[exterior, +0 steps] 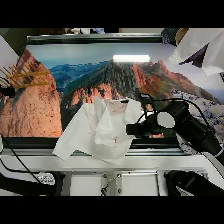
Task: Fold the clothes and pants, and hang the long-sleeved shirts on hangers.
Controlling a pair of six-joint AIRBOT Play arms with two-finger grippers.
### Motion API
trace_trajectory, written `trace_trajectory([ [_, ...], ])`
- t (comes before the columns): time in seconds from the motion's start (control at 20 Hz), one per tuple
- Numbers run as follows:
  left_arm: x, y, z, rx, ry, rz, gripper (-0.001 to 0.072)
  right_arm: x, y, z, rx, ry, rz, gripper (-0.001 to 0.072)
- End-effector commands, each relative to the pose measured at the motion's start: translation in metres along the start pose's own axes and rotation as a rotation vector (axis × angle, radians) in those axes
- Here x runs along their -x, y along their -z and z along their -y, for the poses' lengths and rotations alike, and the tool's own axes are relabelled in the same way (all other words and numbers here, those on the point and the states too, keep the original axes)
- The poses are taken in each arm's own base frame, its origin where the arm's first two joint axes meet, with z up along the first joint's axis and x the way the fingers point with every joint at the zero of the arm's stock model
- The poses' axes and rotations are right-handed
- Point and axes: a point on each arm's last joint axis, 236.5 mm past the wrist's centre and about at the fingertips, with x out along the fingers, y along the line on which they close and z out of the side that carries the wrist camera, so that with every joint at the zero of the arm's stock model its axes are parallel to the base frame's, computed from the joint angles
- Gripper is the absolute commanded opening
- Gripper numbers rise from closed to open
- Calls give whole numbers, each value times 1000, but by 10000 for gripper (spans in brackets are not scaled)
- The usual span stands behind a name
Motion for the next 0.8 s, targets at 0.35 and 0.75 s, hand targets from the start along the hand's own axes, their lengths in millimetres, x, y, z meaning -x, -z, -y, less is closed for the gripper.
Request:
trace_trajectory([
  [0.35, -109, -1, -10, -33, -29, -60, 636, -1, 2, 0, -16, 1, -5, 23],
  [0.75, -147, 5, -12, -41, -40, -62, 635, -20, 17, 14, -41, 36, -63, 23],
])
